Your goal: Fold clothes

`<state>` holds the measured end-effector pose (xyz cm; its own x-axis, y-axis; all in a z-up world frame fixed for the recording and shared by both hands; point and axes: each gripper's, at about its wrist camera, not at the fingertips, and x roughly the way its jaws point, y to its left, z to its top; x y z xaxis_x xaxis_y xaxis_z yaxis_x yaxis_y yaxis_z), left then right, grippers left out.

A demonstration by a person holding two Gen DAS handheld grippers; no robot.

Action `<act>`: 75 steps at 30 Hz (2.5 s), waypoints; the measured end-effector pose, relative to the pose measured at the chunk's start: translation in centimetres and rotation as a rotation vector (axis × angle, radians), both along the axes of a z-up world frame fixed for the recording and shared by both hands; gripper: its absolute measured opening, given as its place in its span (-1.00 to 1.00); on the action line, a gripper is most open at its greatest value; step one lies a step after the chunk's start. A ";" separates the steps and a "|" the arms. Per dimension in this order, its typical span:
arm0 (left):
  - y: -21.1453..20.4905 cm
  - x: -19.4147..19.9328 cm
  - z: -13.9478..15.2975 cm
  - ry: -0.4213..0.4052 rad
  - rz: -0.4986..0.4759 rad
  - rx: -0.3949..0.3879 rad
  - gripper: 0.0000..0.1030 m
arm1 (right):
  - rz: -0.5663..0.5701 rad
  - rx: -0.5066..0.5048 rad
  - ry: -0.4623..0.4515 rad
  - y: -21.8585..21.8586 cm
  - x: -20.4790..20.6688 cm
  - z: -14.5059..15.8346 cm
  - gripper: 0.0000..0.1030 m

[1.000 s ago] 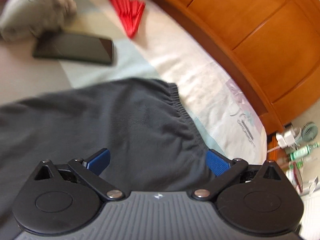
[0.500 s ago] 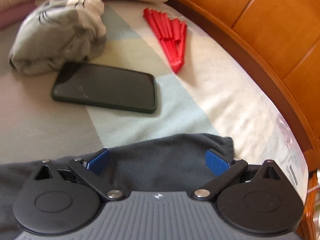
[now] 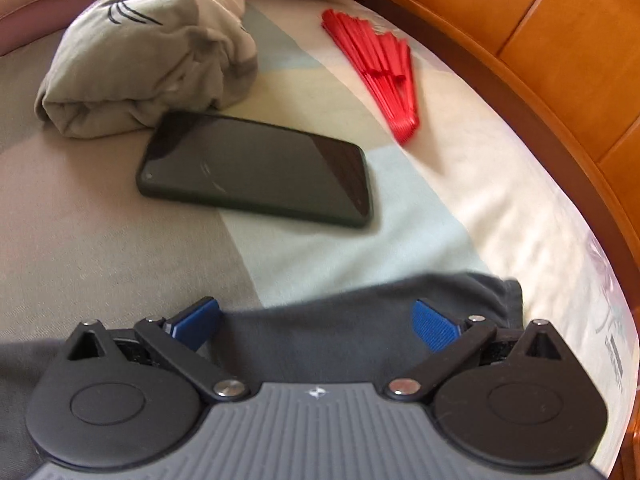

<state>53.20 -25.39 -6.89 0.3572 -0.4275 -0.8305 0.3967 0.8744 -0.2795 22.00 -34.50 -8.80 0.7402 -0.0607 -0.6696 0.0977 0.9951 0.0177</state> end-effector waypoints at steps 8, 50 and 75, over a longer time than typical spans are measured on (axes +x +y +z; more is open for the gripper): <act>5.0 -3.3 3.4 0.021 -0.050 -0.002 0.98 | -0.003 -0.003 -0.002 0.1 -0.2 0.1 1.00; 25.1 -2.1 2.6 -0.088 0.296 0.074 0.98 | -0.120 -0.052 -0.031 1.4 0.9 -0.5 1.00; 35.3 -9.3 -0.9 -0.218 0.187 0.288 0.98 | -0.165 -0.046 0.082 1.6 2.5 0.1 1.00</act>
<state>43.85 9.95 -7.83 0.5881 -0.0990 -0.8027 0.2460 0.9674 0.0609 24.52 -32.93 -8.69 0.6604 -0.2088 -0.7213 0.2592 0.9649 -0.0421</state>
